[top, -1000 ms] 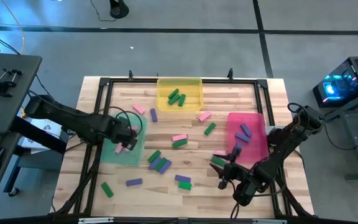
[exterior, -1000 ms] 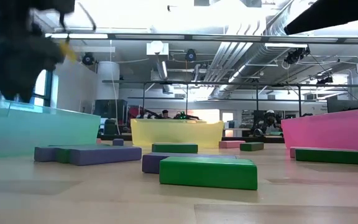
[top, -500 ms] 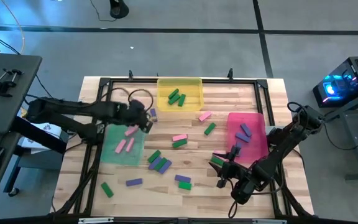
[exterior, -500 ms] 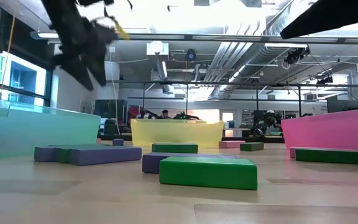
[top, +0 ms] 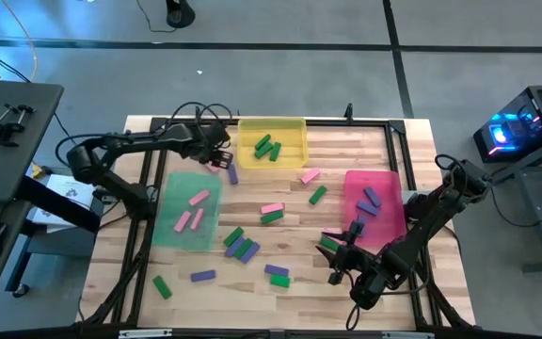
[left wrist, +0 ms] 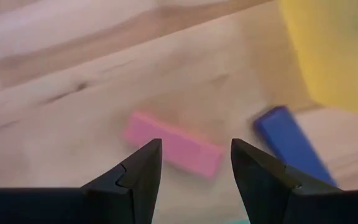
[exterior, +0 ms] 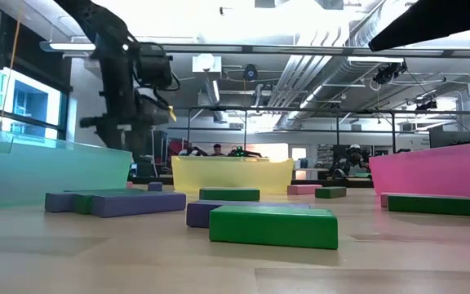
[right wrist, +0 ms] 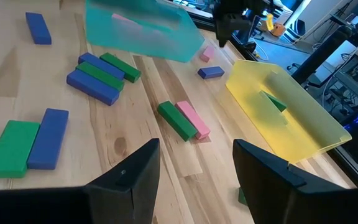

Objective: Sort blocks
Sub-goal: Put the blue block into the pink bin

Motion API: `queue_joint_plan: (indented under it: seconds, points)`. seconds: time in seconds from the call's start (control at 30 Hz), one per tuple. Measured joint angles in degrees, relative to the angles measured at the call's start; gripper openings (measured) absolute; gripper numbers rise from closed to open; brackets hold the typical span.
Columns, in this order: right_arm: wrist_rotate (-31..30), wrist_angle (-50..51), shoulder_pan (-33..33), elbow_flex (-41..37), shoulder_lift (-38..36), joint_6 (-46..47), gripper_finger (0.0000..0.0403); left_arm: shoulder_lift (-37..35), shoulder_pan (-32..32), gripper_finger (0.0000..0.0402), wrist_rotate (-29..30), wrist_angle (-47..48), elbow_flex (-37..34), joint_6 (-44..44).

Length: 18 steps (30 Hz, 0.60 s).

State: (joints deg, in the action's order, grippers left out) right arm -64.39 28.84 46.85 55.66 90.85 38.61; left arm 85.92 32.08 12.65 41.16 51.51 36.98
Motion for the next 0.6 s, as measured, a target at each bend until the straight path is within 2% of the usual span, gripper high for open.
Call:
queue_joint_plan:
  seconds: [0.23, 0.4, 0.53, 0.6]
  points:
    - [0.68, -0.1, 0.0, 0.0, 0.0, 0.34, 0.0188, -0.61, -1.91, 0.0177, -4.99, -9.06, -0.01, -4.86]
    - [0.99, -0.33, 0.0, 0.0, 0.0, 0.37, 0.0188, -3.22, -9.28, 0.0177, -2.47, -12.92, -0.01, -4.06]
    - [0.99, -0.61, 0.0, 0.0, 0.0, 0.37, 0.0188, -2.69, -16.02, 0.0177, 2.29, -14.86, -0.01, 2.52]
    - [0.98, -0.63, 0.0, 0.0, 0.0, 0.37, 0.0188, -1.24, -17.36, 0.0176, 2.39, -15.52, 0.02, 4.63]
